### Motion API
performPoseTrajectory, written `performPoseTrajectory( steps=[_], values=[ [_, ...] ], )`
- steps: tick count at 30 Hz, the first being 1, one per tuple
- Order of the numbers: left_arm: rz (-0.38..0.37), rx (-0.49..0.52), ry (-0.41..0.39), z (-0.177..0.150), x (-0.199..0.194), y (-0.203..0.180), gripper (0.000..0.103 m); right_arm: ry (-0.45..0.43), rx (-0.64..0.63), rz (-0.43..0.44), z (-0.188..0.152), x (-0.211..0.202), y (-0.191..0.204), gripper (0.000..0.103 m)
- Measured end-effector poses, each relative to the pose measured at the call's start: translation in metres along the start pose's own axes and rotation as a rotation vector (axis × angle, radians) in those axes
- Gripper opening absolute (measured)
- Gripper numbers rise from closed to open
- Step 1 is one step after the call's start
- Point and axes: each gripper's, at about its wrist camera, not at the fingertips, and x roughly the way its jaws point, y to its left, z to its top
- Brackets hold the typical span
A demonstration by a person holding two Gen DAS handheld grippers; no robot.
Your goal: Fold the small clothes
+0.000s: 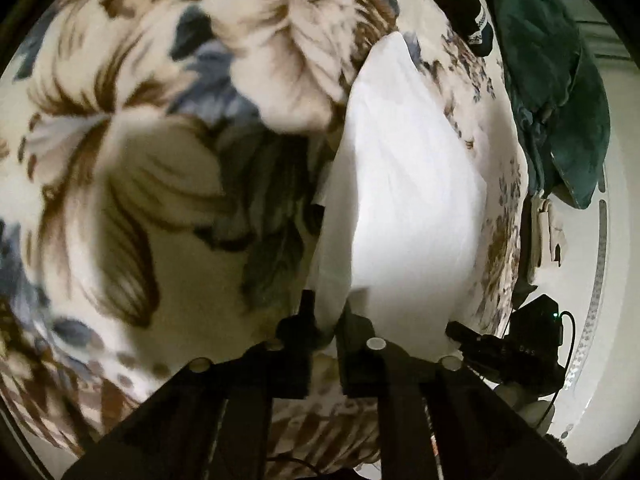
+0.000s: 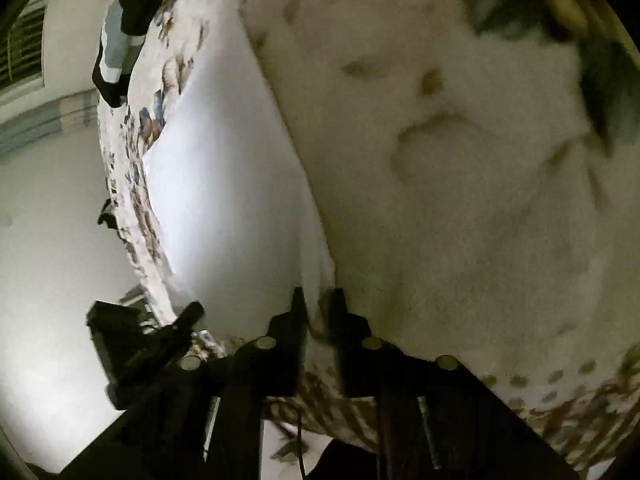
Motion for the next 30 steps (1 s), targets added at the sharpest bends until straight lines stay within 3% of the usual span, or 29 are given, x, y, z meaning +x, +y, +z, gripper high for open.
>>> performPoseTrajectory(
  steps=[3,5,7,9,10,11,12,13,15,17,21,27,28,29,30],
  values=[
    [0.059,0.008,-0.007,0.008,-0.004,0.01,0.006,-0.05,-0.032,-0.115,0.0,-0.015,0.001,0.001],
    [0.081,0.021,0.009,0.012,-0.006,0.019,0.006,-0.042,0.009,-0.123,0.002,-0.017,-0.005,0.0],
    [0.054,0.031,0.018,0.013,-0.013,0.021,0.006,-0.036,0.055,-0.071,0.005,-0.021,-0.009,0.0],
    [-0.029,0.01,0.01,0.017,-0.024,0.023,0.011,-0.045,0.084,-0.047,0.009,-0.027,-0.011,0.002],
    [-0.061,0.0,0.008,0.019,-0.028,0.024,0.018,-0.049,0.09,-0.039,0.011,-0.03,-0.015,0.005],
    [-0.096,-0.005,0.004,0.022,-0.029,0.024,0.048,-0.059,0.091,-0.015,0.015,-0.033,-0.018,0.018],
    [-0.133,-0.009,-0.004,0.027,-0.028,0.024,0.079,-0.068,0.09,0.005,0.018,-0.035,-0.021,0.045],
    [-0.181,-0.021,-0.012,0.032,-0.025,0.023,0.08,-0.075,0.089,0.031,0.02,-0.038,-0.024,0.056],
    [-0.268,-0.033,0.0,0.042,-0.011,0.021,0.08,-0.063,0.065,0.124,0.029,-0.034,-0.027,0.062],
    [-0.291,-0.027,0.036,0.054,0.012,0.015,0.08,-0.028,0.02,0.172,0.039,-0.022,-0.025,0.063],
    [-0.285,0.041,0.093,0.069,0.053,-0.007,0.081,0.053,-0.041,0.261,0.052,0.012,-0.015,0.063],
    [-0.293,0.117,0.066,0.067,0.055,-0.024,0.08,0.104,-0.074,0.334,0.051,0.041,0.008,0.064],
    [-0.301,0.12,0.055,0.066,0.054,-0.026,0.075,0.103,-0.074,0.33,0.051,0.041,0.01,0.064],
    [-0.296,0.12,0.048,0.066,0.054,-0.027,0.053,0.09,-0.079,0.326,0.049,0.039,0.012,0.056],
    [-0.281,0.125,0.05,0.064,0.052,-0.025,0.028,0.071,-0.089,0.315,0.047,0.036,0.016,0.029]
  ],
)
